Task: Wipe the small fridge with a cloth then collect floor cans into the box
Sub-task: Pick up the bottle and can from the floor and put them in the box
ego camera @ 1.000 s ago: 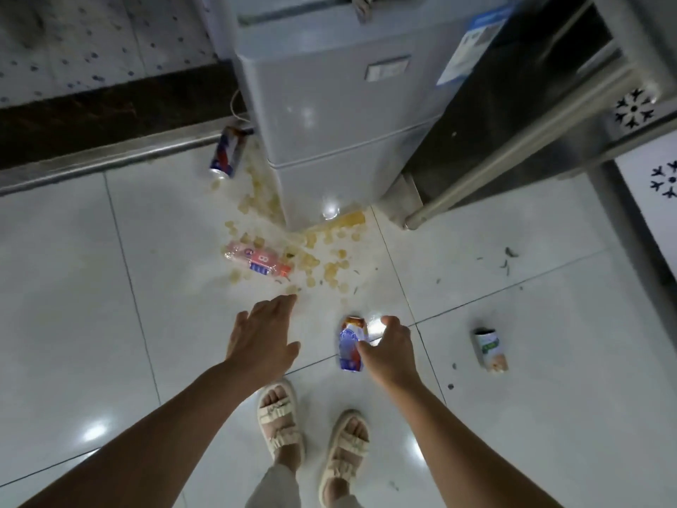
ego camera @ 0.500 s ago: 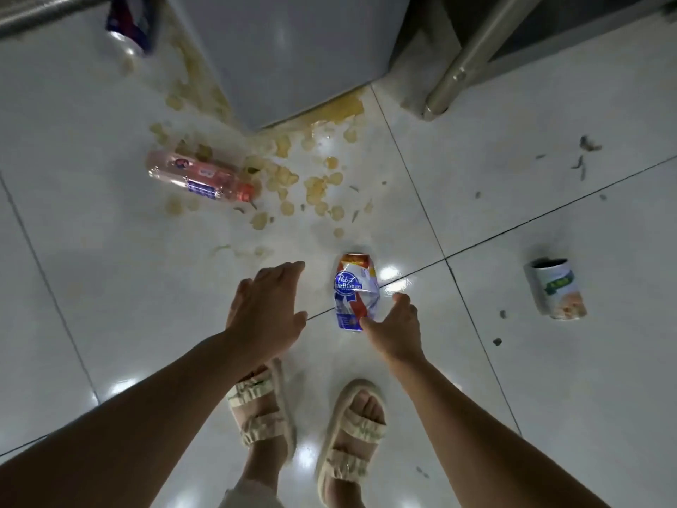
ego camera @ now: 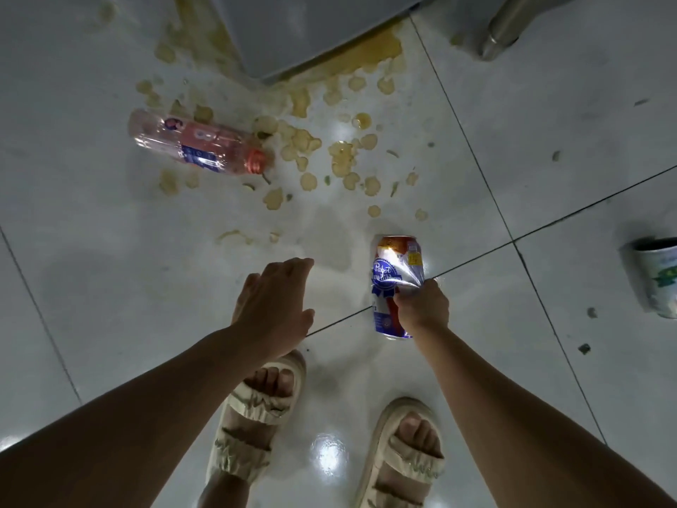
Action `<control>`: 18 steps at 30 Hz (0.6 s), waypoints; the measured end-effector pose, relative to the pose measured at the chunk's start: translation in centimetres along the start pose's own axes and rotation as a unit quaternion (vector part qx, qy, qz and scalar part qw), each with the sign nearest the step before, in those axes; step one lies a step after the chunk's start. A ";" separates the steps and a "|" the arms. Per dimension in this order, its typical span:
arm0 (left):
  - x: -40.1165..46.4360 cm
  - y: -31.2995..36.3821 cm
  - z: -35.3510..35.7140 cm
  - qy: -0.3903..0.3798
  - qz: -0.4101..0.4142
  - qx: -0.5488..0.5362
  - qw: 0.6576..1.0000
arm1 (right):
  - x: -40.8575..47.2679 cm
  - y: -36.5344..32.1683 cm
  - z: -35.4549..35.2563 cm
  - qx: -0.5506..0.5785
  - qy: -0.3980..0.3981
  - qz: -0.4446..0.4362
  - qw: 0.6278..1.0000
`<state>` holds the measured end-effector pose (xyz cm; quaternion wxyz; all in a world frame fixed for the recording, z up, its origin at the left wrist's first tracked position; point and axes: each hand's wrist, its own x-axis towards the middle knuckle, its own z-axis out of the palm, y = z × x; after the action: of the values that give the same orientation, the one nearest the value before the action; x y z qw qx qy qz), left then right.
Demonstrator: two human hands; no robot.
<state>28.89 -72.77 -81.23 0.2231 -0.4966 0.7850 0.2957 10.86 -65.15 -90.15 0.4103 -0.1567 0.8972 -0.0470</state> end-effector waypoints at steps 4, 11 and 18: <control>-1.0 -1.6 -2.7 0.013 -0.014 -0.023 1.000 | -2.5 -3.1 -0.9 0.006 0.006 -0.009 1.000; -1.3 -6.5 -9.6 0.037 -0.036 -0.025 0.998 | -8.1 -12.7 -1.9 0.010 -0.004 -0.098 0.995; 1.5 -11.5 -13.9 0.017 -0.053 0.000 0.998 | -10.6 -20.1 -1.0 0.026 0.007 -0.094 0.995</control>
<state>37.99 -87.07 -74.93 0.2247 -0.5427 0.7610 0.2752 21.49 -80.81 -77.52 0.4014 -0.2292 0.8800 -0.1094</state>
